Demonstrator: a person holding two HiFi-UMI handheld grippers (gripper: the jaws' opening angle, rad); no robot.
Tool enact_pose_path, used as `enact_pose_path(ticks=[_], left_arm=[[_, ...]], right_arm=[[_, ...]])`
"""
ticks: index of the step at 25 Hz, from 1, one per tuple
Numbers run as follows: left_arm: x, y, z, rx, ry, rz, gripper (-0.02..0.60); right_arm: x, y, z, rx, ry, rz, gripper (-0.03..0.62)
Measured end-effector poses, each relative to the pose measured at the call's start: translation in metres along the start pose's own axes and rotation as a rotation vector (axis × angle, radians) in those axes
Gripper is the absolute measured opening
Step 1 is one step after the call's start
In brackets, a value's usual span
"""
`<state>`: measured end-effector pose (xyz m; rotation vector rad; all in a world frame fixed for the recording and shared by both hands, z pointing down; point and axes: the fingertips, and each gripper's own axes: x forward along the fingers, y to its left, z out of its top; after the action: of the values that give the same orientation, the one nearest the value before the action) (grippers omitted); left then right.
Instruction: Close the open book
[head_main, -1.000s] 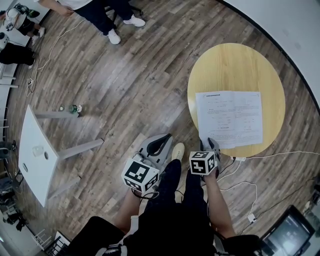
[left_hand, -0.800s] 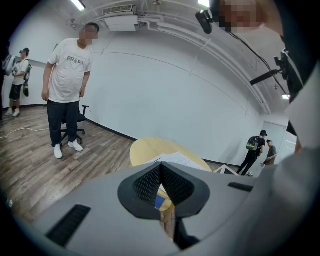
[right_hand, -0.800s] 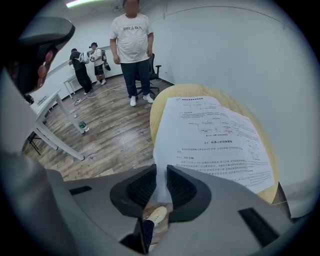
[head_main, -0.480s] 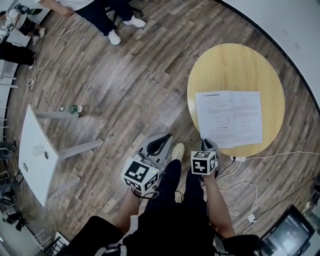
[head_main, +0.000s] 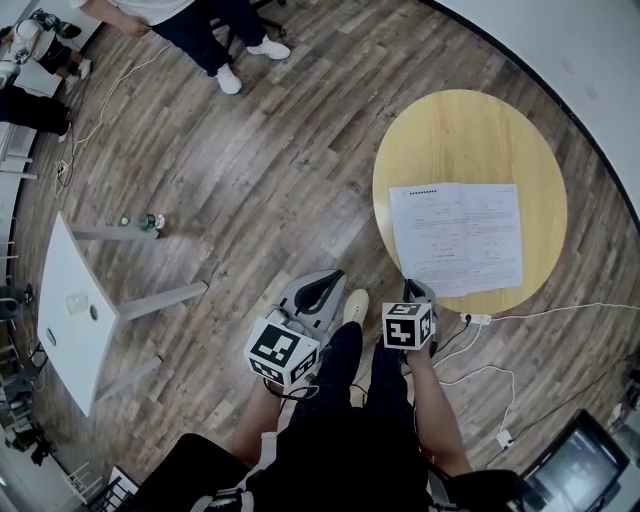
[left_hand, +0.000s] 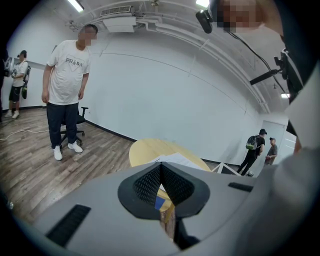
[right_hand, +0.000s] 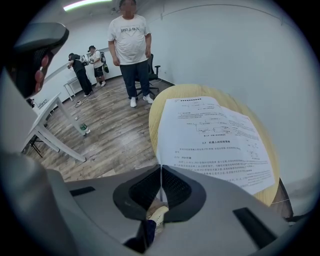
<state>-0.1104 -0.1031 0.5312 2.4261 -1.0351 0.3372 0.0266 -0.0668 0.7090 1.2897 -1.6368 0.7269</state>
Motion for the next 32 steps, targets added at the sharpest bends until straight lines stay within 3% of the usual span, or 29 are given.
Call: enact_pose_path(ticks=[14, 32], left_arm=[[-0.002, 0.001, 0.001, 0.008, -0.003, 0.007, -0.002], [0.003, -0.045, 0.058, 0.102, -0.093, -0.059, -0.002]], right_arm=[[-0.014, 0.0, 0.009, 0.01, -0.038, 0.013, 0.015], [-0.094, -0.036, 0.043, 0.018, -0.185, -0.06, 0.015]])
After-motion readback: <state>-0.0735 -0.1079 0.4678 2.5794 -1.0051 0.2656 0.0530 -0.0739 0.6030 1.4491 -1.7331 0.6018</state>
